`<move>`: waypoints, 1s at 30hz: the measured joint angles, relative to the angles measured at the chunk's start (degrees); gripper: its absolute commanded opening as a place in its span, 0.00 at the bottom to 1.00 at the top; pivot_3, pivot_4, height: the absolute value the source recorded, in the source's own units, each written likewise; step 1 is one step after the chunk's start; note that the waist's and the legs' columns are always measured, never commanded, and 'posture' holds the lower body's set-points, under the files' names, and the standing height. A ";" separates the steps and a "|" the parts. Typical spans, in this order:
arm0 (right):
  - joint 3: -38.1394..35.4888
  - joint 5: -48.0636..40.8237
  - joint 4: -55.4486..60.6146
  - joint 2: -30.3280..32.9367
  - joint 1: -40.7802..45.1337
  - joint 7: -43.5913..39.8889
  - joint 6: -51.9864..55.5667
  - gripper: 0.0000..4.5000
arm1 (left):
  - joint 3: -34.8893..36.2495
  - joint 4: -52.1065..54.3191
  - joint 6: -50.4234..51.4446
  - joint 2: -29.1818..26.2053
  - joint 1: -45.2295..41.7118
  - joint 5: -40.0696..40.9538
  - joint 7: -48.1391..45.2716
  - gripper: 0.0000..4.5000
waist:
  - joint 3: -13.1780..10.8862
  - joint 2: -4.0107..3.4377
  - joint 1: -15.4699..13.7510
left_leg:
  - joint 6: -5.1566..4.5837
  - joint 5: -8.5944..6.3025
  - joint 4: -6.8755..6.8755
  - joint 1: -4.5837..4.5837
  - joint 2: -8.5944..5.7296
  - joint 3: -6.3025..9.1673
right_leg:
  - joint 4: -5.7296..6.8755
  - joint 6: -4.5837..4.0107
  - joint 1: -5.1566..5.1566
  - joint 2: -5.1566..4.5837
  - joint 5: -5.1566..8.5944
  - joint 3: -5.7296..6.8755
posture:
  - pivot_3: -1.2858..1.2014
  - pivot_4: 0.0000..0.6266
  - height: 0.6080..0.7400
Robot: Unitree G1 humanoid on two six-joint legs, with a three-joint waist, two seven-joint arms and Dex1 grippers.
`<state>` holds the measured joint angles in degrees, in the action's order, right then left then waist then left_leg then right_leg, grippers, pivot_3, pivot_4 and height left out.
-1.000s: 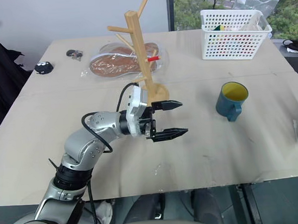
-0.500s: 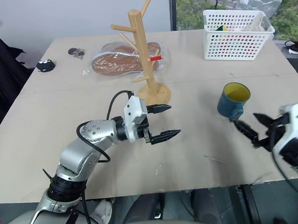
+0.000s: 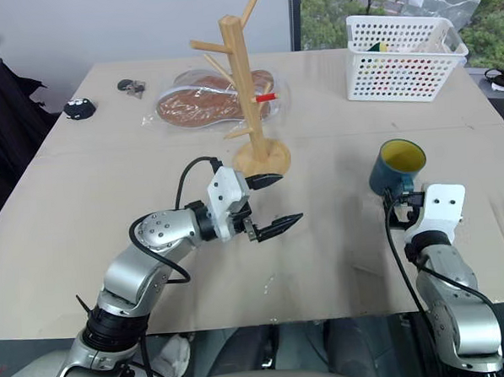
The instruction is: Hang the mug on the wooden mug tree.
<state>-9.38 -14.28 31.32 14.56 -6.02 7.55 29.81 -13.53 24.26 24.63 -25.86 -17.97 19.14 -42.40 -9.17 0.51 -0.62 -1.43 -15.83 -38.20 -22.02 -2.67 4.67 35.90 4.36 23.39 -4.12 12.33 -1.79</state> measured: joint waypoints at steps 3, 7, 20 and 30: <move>0.23 2.80 -0.67 -1.13 0.27 0.99 0.12 0.99 | -0.02 0.00 -0.20 0.04 0.00 -0.45 0.01 1.00 | 0.00 0.00 0.00 | 0.00 0.00 0.02 0.00 0.00 0.01 | 0.01 0.00 0.00 0.01 0.00 0.00 | 0.52 0.24 1.00; 0.20 5.23 -0.84 -2.14 0.24 1.73 1.08 0.99 | -0.02 -0.01 -0.22 0.10 0.01 -0.94 0.03 1.00 | 0.00 0.00 0.04 | 0.00 0.00 0.02 0.01 -0.02 0.00 | 0.02 0.00 0.00 0.01 0.00 -0.01 | 0.52 0.24 1.00; -3.02 5.97 -8.16 -7.76 6.40 1.86 0.15 0.19 | -0.02 0.00 -0.25 0.39 0.25 -1.13 0.28 1.00 | 0.01 -0.01 1.09 | -0.01 0.00 0.02 0.03 -0.02 0.00 | 0.05 0.00 0.00 0.00 -0.01 -0.01 | 0.52 0.24 1.00; -5.08 4.64 -14.25 -5.27 8.89 -3.91 -3.94 0.01 | 0.69 0.01 -0.13 0.26 0.25 -1.14 1.82 1.00 | 0.02 -0.03 1.41 | -0.02 -0.01 0.03 0.05 -0.03 0.00 | 0.09 0.00 0.00 0.01 -0.01 -0.02 | 0.52 0.24 1.00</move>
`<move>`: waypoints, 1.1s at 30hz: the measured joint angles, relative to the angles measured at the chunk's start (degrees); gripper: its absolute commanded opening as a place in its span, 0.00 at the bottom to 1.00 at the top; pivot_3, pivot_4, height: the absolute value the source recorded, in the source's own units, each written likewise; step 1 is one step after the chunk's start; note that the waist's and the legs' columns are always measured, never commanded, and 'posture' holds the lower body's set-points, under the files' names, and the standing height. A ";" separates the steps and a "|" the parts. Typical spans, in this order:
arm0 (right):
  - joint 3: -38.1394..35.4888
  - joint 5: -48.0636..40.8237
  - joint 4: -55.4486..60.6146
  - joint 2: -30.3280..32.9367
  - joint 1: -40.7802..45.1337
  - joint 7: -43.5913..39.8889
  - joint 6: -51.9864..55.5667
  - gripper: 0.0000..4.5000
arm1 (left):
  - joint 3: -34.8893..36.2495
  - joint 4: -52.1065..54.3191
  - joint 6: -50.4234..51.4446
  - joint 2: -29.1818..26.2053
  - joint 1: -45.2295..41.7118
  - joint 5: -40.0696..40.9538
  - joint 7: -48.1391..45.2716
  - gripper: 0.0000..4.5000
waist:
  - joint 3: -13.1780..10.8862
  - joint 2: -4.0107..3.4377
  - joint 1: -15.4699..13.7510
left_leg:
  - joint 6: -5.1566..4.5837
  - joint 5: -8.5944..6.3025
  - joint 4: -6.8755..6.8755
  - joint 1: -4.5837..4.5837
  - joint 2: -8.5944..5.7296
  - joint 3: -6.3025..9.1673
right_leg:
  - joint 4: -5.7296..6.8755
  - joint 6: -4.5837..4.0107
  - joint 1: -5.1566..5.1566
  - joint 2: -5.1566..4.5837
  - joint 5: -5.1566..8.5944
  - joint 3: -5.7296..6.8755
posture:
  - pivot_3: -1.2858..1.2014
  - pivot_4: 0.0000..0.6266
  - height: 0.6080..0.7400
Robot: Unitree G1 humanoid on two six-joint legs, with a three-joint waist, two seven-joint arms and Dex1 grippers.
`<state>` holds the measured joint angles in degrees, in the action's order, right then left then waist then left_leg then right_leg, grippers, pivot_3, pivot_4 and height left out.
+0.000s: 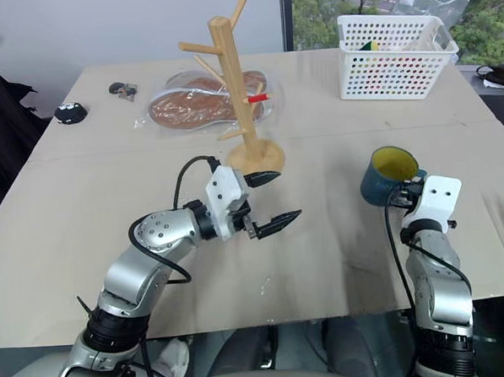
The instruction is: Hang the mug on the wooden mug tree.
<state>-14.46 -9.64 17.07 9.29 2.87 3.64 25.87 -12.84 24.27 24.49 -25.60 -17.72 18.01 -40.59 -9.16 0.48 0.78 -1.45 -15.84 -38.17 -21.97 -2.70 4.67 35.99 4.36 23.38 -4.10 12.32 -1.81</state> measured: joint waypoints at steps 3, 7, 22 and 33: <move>0.74 -0.43 -1.68 4.56 1.07 -5.47 -0.49 0.01 | 2.48 0.04 -0.72 1.88 1.57 1.07 1.33 1.00 | -0.03 -0.05 0.07 | -0.01 0.00 -0.01 0.01 -0.01 -0.10 | 0.00 0.01 0.00 -0.02 0.00 -0.09 | 0.52 0.24 1.00; 4.09 -4.45 -2.97 19.29 9.37 -23.70 -0.92 0.01 | 7.74 2.16 -4.31 5.54 8.39 6.03 2.10 1.00 | -0.14 -0.22 1.06 | -0.10 -0.05 -0.02 0.04 0.05 -0.33 | -0.02 0.02 0.04 -0.01 -0.01 -0.31 | 0.52 0.24 1.00; 29.42 2.48 -36.66 29.20 61.13 -69.05 -16.40 0.01 | 14.42 11.48 -16.11 13.78 17.02 5.71 13.75 1.00 | -0.11 -0.02 -0.31 | -0.01 -0.02 -0.02 -0.17 0.05 0.00 | -0.12 -0.02 0.10 -0.10 -0.02 0.05 | 0.52 0.24 1.00; 31.79 9.58 -62.44 19.89 75.58 -74.93 -33.47 0.01 | 11.78 13.51 -18.60 16.15 18.80 0.58 20.19 1.00 | -0.12 -0.05 -0.03 | 0.02 -0.01 0.04 -0.48 -0.01 0.09 | -0.09 -0.05 0.46 -0.17 -0.04 0.13 | 0.52 0.24 1.00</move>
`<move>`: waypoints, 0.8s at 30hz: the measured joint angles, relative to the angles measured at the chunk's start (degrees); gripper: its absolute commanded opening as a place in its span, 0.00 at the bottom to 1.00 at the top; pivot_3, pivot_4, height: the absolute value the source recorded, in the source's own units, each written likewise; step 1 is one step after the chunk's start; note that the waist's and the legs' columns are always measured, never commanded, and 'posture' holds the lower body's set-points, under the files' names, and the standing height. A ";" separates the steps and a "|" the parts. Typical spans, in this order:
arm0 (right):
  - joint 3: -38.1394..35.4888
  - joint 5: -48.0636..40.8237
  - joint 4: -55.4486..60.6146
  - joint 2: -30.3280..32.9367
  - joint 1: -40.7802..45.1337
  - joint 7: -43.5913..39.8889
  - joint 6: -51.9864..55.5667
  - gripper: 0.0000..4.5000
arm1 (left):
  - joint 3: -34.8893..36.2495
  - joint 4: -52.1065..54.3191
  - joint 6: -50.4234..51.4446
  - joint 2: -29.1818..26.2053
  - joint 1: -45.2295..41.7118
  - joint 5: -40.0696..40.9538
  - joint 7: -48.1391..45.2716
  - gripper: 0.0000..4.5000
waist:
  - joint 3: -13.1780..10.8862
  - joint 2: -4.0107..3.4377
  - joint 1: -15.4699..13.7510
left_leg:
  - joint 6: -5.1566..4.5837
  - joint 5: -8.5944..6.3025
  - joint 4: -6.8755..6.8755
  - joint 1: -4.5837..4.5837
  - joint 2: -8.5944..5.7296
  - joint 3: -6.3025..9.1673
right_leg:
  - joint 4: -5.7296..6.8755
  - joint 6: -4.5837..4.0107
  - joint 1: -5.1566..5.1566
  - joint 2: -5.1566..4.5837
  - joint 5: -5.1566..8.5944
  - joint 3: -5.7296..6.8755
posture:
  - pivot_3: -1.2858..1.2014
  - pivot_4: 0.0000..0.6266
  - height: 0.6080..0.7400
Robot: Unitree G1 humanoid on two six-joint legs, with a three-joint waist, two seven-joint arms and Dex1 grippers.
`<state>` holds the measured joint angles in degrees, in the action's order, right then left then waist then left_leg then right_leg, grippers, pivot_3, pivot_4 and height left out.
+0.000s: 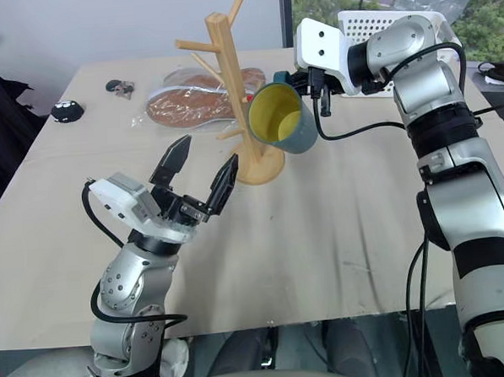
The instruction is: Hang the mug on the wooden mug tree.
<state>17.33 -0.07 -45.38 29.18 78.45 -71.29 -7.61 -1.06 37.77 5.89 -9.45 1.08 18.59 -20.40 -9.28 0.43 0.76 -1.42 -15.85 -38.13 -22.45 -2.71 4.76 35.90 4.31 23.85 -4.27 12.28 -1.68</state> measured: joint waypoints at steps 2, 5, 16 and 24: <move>0.00 1.20 -3.16 -1.26 1.29 -0.29 -1.87 0.01 | -0.61 0.03 -0.25 0.14 0.53 -0.51 0.69 1.00 | -0.01 -0.01 0.02 | 0.00 0.00 -0.02 -0.03 -0.04 -0.01 | 0.00 0.00 0.02 -0.03 0.00 -0.01 | 0.52 0.24 1.00; 0.00 2.30 -6.10 -2.78 2.57 -0.55 -3.65 0.01 | -1.53 0.03 -0.99 0.41 1.51 -1.10 0.95 1.00 | -0.01 -0.01 0.06 | 0.00 0.00 -0.01 -0.05 -0.05 -0.01 | 0.00 0.00 0.05 -0.05 0.00 0.00 | 0.52 0.24 1.00; -0.33 5.07 -7.55 -4.06 4.11 2.49 -3.52 0.56 | -1.16 -2.22 -5.32 -0.35 2.78 -0.74 -0.77 1.00 | -0.01 -0.03 0.04 | 0.01 0.01 -0.01 -0.15 -0.05 0.00 | 0.02 0.00 0.17 -0.04 0.00 0.01 | 0.52 0.24 1.00; -2.55 5.44 -9.39 -1.64 4.19 5.53 -0.81 0.99 | -1.02 -4.77 -7.53 -1.09 3.47 -0.28 -2.82 1.00 | -0.01 -0.03 -0.03 | 0.01 0.01 -0.01 -0.17 -0.08 0.01 | 0.03 0.00 0.18 -0.05 0.00 0.02 | 0.52 0.24 1.00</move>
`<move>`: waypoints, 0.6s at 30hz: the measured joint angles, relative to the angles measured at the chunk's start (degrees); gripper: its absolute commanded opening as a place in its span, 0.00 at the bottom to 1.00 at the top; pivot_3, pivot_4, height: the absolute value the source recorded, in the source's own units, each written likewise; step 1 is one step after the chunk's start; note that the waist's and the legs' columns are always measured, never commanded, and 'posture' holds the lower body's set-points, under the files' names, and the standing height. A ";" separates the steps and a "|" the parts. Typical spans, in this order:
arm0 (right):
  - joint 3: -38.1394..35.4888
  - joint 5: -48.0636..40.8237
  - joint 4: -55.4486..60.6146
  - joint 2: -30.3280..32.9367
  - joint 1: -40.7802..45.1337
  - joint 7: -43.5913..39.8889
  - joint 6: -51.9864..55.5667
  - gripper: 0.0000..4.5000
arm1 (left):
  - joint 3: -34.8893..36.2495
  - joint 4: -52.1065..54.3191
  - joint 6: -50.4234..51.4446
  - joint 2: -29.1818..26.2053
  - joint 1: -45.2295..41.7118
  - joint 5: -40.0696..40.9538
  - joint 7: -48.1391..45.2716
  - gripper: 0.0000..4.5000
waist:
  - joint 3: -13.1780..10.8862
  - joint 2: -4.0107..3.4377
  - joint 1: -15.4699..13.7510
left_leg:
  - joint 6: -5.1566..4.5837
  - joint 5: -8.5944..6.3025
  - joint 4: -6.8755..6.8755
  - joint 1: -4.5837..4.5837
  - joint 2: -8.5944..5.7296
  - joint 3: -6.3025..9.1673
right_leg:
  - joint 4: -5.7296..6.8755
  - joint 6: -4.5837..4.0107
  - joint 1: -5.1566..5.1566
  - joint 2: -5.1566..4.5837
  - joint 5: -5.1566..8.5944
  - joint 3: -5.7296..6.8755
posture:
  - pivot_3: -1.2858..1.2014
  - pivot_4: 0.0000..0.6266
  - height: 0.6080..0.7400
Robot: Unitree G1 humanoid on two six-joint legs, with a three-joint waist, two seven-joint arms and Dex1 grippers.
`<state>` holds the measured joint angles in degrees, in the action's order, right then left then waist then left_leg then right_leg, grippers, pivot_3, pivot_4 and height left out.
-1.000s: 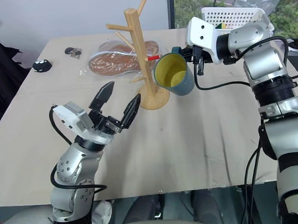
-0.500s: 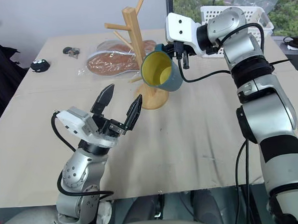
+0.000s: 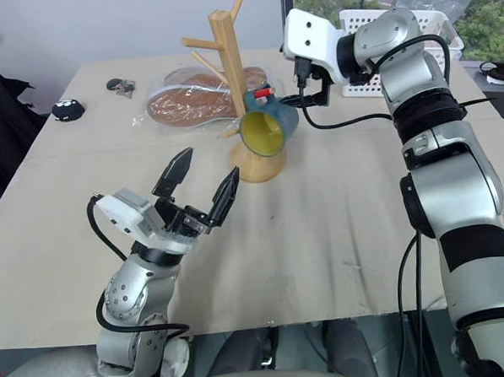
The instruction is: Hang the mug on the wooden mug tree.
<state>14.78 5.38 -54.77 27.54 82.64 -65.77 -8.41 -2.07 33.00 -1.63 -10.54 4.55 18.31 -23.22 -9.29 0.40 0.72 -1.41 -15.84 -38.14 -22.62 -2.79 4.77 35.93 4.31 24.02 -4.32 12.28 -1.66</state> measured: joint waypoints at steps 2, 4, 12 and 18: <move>-1.47 -0.53 0.10 1.89 -0.01 -0.29 1.78 0.99 | 0.05 -0.59 -0.30 -0.41 0.45 0.24 -0.52 1.00 | 0.00 0.00 0.01 | 0.00 0.00 0.00 -0.03 0.00 0.00 | -0.02 0.00 0.02 -0.01 0.00 0.00 | 0.52 0.24 1.00; -4.05 -3.11 3.26 4.19 -1.52 -2.74 6.16 0.99 | 0.06 -0.63 -0.30 -0.97 1.49 0.85 -1.02 1.00 | 0.00 0.00 -0.02 | -0.01 0.00 0.02 -0.05 0.01 0.01 | -0.04 0.00 0.03 -0.02 0.00 0.01 | 0.52 0.24 1.00; -21.51 -22.87 42.77 8.30 -48.74 -0.80 31.30 0.99 | -0.45 -3.50 9.08 -9.99 14.29 -0.28 -3.29 1.00 | 0.04 -0.23 -1.02 | -0.10 -0.02 0.11 -0.25 -0.13 0.10 | 0.01 0.01 0.14 -0.28 0.01 0.08 | 0.52 0.24 1.00; -27.95 -26.00 65.73 0.52 -83.09 11.94 30.84 0.99 | 2.42 -6.94 11.09 -13.66 16.28 -0.75 -4.67 1.00 | 0.17 -0.48 -0.62 | -0.31 -0.15 0.00 0.29 -0.01 -0.04 | 0.09 0.02 -0.32 -0.11 0.02 0.00 | 0.52 0.24 1.00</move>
<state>-13.17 -20.62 10.97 28.06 -0.44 -53.83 22.43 0.35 26.07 9.45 -24.21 20.84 17.55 -27.89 -9.12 -0.08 0.11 -1.73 -15.99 -38.14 -22.33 -2.80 4.73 36.01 4.33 23.70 -4.43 12.30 -1.66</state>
